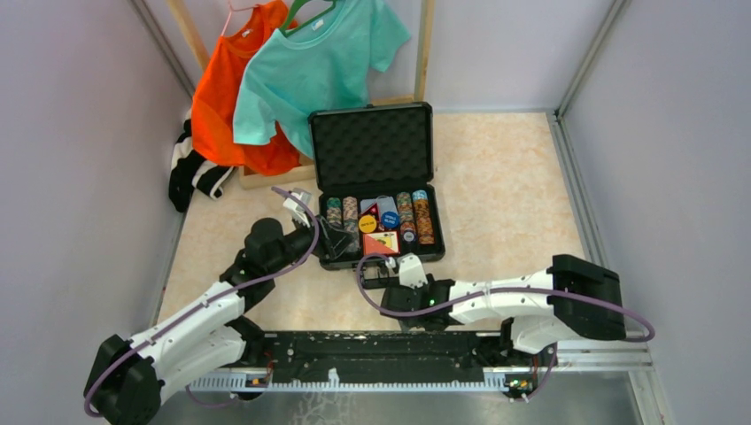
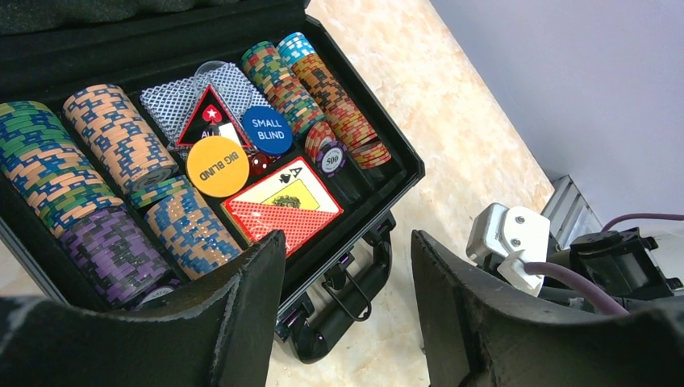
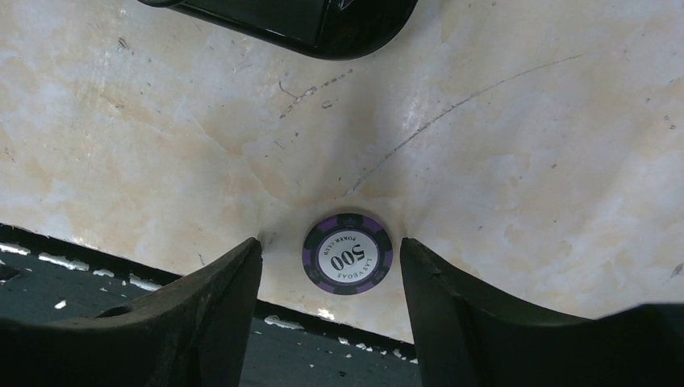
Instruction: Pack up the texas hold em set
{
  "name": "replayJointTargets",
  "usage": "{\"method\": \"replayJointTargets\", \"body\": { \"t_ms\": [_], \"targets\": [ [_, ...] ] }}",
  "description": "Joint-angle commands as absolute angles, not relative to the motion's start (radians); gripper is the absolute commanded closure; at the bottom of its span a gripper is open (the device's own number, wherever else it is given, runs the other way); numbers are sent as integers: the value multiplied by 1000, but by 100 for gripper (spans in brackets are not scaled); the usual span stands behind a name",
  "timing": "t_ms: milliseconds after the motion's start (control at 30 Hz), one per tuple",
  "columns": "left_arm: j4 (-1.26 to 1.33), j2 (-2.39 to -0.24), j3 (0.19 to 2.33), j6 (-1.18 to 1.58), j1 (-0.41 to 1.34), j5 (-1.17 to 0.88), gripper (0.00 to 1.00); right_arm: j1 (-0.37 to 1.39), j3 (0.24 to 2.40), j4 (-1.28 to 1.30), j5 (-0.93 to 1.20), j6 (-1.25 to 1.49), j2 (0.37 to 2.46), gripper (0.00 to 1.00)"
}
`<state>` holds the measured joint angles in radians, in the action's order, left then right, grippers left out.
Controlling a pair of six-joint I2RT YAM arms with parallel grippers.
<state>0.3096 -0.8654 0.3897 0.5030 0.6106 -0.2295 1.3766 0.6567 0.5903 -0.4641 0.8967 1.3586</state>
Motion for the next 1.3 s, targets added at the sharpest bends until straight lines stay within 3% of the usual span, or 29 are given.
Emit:
{"method": "replayJointTargets", "body": {
  "t_ms": [0,667,1267],
  "targets": [
    [319,-843,384,500,604,-247,36,1407,688,683,-510,936,1387,37],
    [333,-842,378,514,604,-283,36,1416,562,571,-459,983,1238,40],
    [317,-839,386,509,604,-287,36,1414,589,528,-462,963,1326,41]
  ]
}}
